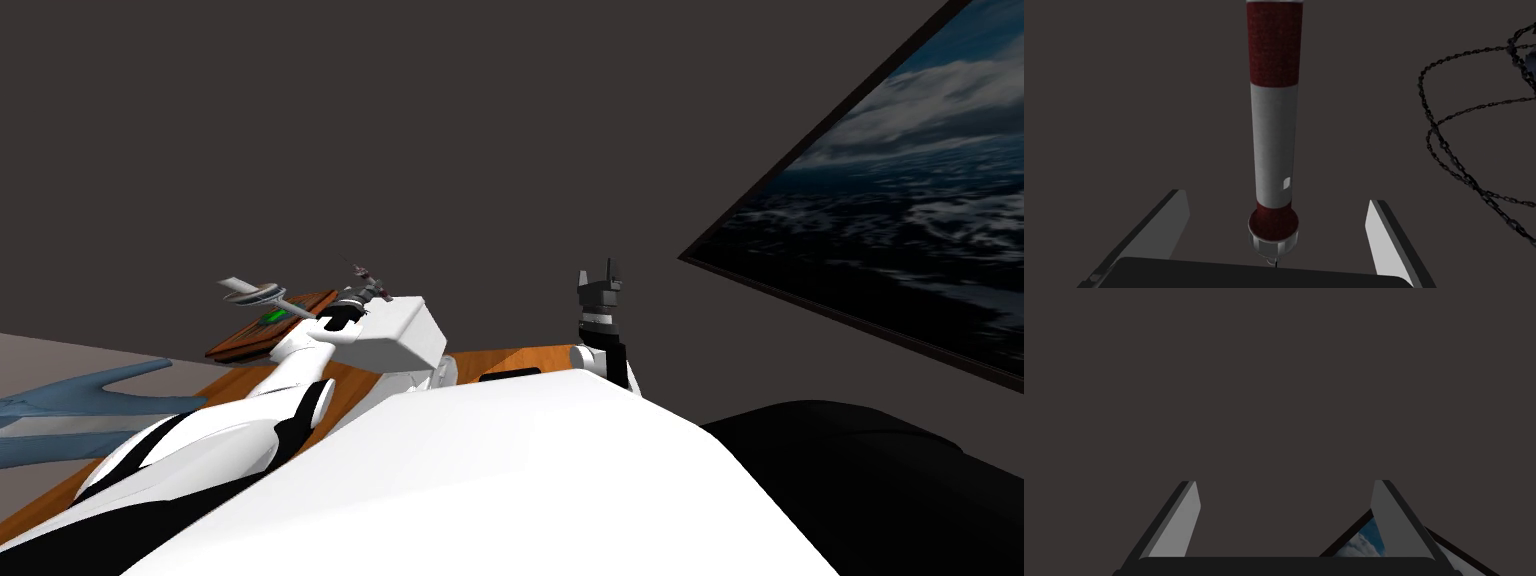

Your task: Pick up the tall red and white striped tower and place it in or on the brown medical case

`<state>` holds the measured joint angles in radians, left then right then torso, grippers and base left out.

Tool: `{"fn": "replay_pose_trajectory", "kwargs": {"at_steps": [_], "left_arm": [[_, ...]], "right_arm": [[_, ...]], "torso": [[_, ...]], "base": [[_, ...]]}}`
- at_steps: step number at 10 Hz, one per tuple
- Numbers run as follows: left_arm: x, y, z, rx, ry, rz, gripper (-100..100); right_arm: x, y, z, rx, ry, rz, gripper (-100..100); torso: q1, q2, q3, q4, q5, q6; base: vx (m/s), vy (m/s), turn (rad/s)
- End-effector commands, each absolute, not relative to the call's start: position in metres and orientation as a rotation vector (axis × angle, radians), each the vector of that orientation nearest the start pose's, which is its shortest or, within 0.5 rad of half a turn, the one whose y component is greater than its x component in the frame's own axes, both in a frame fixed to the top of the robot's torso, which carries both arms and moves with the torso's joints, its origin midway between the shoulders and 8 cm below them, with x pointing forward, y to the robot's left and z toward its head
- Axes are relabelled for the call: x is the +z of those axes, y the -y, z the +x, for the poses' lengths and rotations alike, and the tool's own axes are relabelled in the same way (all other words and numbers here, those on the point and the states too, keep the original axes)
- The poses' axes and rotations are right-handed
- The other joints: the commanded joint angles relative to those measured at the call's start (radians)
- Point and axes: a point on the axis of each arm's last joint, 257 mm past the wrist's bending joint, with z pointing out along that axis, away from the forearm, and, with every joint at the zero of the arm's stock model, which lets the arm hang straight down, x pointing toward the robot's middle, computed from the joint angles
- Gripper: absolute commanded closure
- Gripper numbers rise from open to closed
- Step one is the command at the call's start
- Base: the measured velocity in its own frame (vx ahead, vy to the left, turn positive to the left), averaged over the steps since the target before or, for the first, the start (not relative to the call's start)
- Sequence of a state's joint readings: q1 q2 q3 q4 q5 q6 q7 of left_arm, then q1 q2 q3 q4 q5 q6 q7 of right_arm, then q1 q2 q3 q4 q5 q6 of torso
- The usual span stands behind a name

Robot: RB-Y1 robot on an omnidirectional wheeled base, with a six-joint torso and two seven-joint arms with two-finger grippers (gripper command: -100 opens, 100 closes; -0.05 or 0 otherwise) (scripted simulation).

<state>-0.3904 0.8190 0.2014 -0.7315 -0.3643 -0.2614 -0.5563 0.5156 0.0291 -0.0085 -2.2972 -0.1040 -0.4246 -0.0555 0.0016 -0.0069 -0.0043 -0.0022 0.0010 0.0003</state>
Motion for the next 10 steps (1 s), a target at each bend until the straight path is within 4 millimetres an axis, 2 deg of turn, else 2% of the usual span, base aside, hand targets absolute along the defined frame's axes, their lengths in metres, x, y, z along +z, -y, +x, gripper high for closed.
{"fn": "replay_pose_trajectory", "kwargs": {"at_steps": [1,3,4,6,9,10], "left_arm": [[-0.131,-0.673,0.546,0.282,-1.546,-0.279,-100],[-0.128,-0.695,0.527,0.296,-1.543,-0.292,-100],[-0.128,-0.695,0.527,0.296,-1.543,-0.292,-100],[-0.125,-0.716,0.507,0.309,-1.538,-0.304,-100],[-0.121,-0.725,0.498,0.315,-1.533,-0.307,-100],[-0.120,-0.736,0.488,0.322,-1.533,-0.315,-100]], "right_arm": [[0.012,0.300,0.349,1.389,-0.551,0.820,0],[0.012,0.300,0.349,1.389,-0.551,0.821,0],[0.012,0.300,0.348,1.389,-0.551,0.820,0],[0.012,0.300,0.349,1.389,-0.551,0.820,0],[0.012,0.300,0.349,1.389,-0.551,0.820,0],[0.012,0.300,0.349,1.389,-0.551,0.820,0]], "torso": [[0.000,0.000,0.000,0.000,0.000,0.000],[-0.002,-0.003,-0.002,-0.001,-0.001,0.000],[-0.002,-0.003,-0.002,-0.001,-0.001,0.000],[0.000,-0.001,-0.001,0.000,0.000,0.000],[0.000,-0.001,0.000,0.000,0.000,0.000],[0.000,0.000,0.000,0.000,0.000,0.000]], "base": [[0.064,-0.058,-0.118],[0.074,-0.070,-0.075],[0.039,-0.042,-0.031],[0.039,-0.038,-0.075],[0.034,-0.030,-0.032],[0.029,-0.025,-0.065]]}}
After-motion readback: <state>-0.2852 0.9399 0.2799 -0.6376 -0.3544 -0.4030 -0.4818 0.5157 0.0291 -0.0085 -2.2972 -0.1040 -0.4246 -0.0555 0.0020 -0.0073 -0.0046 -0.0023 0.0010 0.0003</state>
